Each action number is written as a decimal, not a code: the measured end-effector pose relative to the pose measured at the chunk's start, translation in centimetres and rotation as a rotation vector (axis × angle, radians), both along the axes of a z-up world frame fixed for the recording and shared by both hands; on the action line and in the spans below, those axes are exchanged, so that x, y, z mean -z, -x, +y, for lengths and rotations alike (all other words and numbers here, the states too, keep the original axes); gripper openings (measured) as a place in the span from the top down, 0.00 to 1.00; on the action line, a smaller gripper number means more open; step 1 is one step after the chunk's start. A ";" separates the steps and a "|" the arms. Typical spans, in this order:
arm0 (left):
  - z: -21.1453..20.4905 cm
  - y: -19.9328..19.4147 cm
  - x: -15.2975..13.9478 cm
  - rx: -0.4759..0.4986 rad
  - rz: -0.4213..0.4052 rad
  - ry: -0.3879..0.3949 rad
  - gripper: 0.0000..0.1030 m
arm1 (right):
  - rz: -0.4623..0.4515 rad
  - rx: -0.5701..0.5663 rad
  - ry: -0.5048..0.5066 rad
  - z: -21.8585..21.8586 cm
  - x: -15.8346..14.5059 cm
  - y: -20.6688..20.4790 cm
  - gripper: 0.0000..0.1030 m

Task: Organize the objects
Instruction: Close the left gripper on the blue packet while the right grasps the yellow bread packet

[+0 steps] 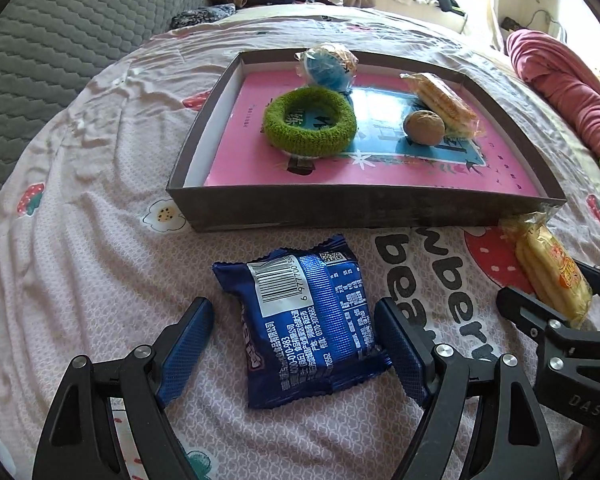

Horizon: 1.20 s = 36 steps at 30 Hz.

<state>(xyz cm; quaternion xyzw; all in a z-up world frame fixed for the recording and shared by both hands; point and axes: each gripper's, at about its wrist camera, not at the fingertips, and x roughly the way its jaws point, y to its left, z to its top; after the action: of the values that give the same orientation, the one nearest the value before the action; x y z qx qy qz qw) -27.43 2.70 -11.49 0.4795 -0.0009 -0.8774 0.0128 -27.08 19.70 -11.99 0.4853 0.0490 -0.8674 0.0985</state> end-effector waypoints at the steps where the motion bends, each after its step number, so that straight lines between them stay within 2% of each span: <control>1: 0.0 0.0 0.1 0.002 0.000 0.001 0.19 | 0.004 -0.003 -0.001 -0.1 0.1 0.0 0.26; 4: 0.1 -0.1 0.1 0.014 0.004 -0.003 0.22 | 0.012 -0.003 0.011 -0.2 0.0 -0.1 0.37; 6: 0.3 -0.2 0.0 0.034 0.005 -0.015 0.32 | 0.016 -0.001 0.009 -0.2 -0.1 -0.1 0.43; 8: 0.5 -0.3 0.0 0.046 0.007 -0.010 0.34 | 0.016 -0.007 0.016 -0.3 -0.1 -0.2 0.48; 12: 0.4 -0.4 -0.3 0.058 0.011 -0.038 0.44 | 0.020 -0.008 0.037 -0.2 -0.3 -0.5 0.60; 27: 0.7 -2.0 -0.8 0.069 -0.007 -0.055 0.45 | 0.001 -0.036 0.075 -1.3 -1.2 -3.0 0.60; 36: -0.1 -3.9 -3.2 0.057 0.013 -0.051 0.45 | 0.016 -0.041 0.075 -1.9 -3.4 -5.0 0.60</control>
<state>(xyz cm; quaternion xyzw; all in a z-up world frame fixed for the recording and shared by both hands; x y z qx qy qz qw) -23.55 2.57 -8.32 0.4738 0.0080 -0.8803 -0.0245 -22.11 17.84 -8.58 0.4730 0.0269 -0.8704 0.1338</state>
